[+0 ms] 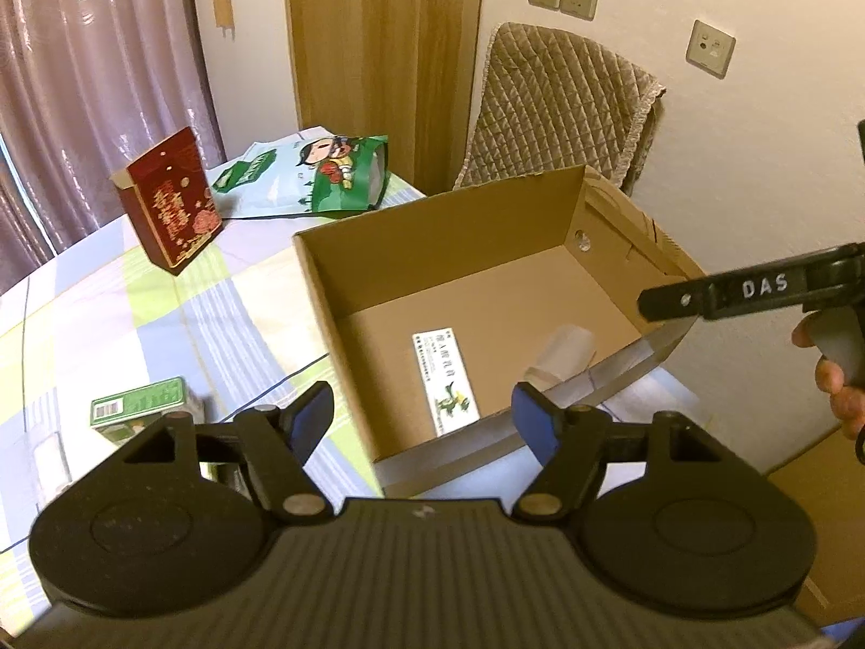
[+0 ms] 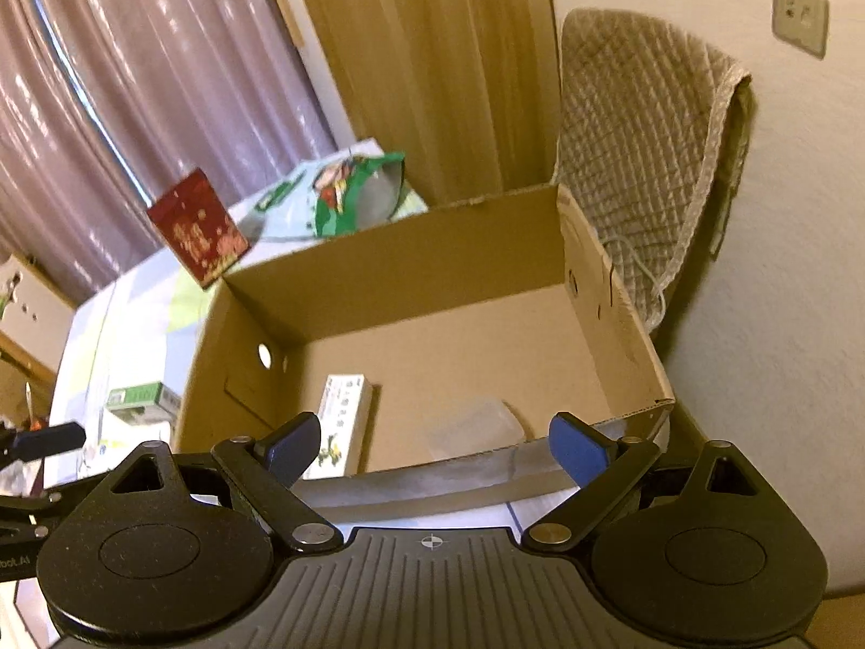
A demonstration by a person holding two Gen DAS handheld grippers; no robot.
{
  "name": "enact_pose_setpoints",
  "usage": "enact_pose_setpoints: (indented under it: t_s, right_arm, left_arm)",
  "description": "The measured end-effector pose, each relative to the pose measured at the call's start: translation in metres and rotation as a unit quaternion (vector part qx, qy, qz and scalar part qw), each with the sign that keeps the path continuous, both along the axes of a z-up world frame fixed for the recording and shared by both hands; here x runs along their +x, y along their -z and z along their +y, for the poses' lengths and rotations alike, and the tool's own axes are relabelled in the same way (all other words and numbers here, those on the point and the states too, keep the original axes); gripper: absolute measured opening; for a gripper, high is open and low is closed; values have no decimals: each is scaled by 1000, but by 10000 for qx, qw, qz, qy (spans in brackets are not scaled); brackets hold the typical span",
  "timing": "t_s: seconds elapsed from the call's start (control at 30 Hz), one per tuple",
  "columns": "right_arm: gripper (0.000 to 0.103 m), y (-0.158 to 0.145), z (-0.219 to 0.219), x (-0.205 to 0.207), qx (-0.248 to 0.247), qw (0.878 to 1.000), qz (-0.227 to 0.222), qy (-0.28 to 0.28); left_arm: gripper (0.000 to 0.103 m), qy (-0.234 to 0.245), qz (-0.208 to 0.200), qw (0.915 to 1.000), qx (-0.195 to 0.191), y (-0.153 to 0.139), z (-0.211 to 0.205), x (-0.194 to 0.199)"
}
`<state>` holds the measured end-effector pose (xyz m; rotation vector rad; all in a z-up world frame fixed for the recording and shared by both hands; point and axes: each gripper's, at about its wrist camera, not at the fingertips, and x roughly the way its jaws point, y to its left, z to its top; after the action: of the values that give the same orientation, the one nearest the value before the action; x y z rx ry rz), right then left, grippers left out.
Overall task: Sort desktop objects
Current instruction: 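Withdraw both grippers from the cardboard box back toward the table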
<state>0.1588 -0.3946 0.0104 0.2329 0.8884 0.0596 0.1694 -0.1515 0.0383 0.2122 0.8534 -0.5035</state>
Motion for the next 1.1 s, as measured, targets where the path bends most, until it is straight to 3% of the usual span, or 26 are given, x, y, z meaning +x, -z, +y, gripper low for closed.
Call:
enact_pose_setpoints:
  t_s: [0.13, 0.33, 0.4, 0.6, 0.87, 1.1]
  right_arm:
    - [94, -4, 12, -10, -29, 9996, -258, 107]
    - [94, 1, 29, -17, 473, 9981, -331, 224]
    - [94, 8, 36, -19, 559, 9979, -232, 227]
    - [94, 29, 58, -22, 818, 9965, 133, 136]
    - [94, 33, 92, -19, 776, 9966, 85, -271]
    - [94, 39, 112, -14, 682, 9961, 151, -546]
  left_arm:
    - [74, -61, -43, 10000, 6, -1, 18, -6]
    - [79, -239, -109, 9997, -19, 1, 55, -17]
    - [84, -359, -70, 9993, -23, 7, 73, -23]
    - [84, -944, 290, 9951, 35, 33, 136, -41]
    - [84, -1671, 534, 9844, 100, 60, 209, -63]
    - [84, -1766, 549, 9827, 87, 78, 235, -56]
